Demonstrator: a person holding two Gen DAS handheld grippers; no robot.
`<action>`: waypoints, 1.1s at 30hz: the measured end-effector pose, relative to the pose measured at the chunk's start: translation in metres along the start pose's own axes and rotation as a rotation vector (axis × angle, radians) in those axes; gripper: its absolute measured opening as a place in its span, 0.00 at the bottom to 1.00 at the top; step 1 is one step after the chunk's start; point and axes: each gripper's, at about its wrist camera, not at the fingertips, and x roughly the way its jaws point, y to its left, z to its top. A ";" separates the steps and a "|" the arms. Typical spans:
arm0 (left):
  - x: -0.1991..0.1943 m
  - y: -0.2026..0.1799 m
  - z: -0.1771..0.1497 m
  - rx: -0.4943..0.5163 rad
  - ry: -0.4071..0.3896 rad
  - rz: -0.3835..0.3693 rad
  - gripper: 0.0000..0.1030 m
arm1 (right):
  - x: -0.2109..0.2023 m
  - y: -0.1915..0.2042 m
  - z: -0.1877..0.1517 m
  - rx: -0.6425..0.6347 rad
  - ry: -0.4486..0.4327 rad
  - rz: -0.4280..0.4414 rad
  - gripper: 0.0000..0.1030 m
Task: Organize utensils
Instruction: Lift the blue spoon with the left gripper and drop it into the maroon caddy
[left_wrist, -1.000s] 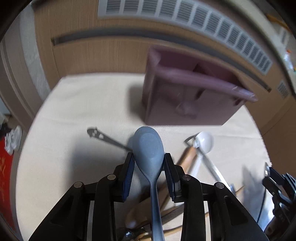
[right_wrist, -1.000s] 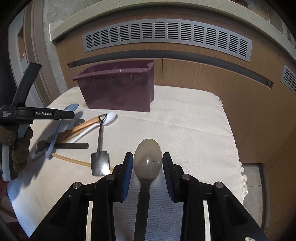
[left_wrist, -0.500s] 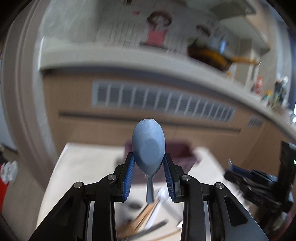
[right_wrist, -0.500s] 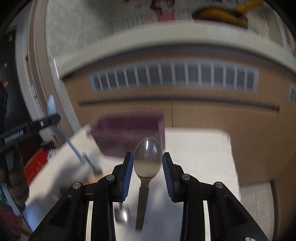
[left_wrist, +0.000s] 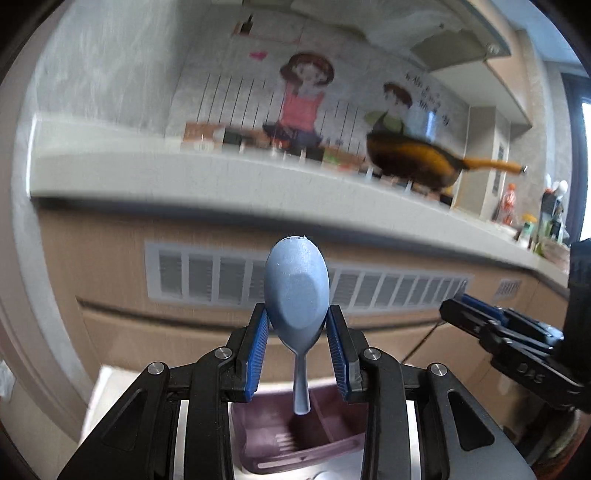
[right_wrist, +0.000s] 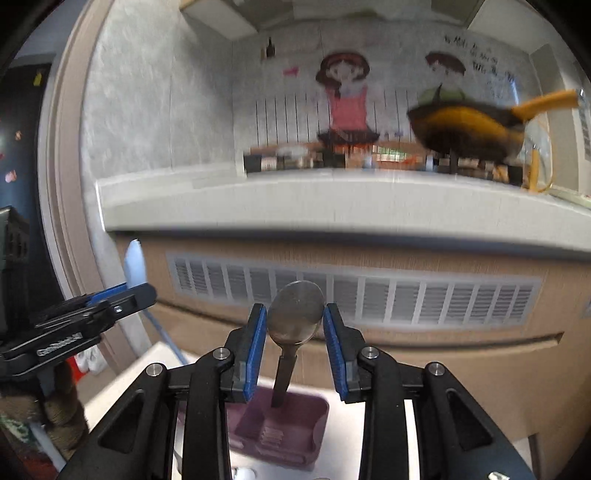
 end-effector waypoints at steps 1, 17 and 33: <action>0.012 0.004 -0.010 -0.009 0.030 -0.002 0.32 | 0.007 -0.001 -0.009 -0.006 0.026 -0.003 0.29; 0.022 -0.008 -0.063 0.061 0.172 0.063 0.56 | 0.005 0.000 -0.068 -0.066 0.143 -0.011 0.35; -0.067 0.045 -0.156 -0.040 0.348 0.129 0.61 | 0.000 0.050 -0.162 -0.161 0.443 0.134 0.46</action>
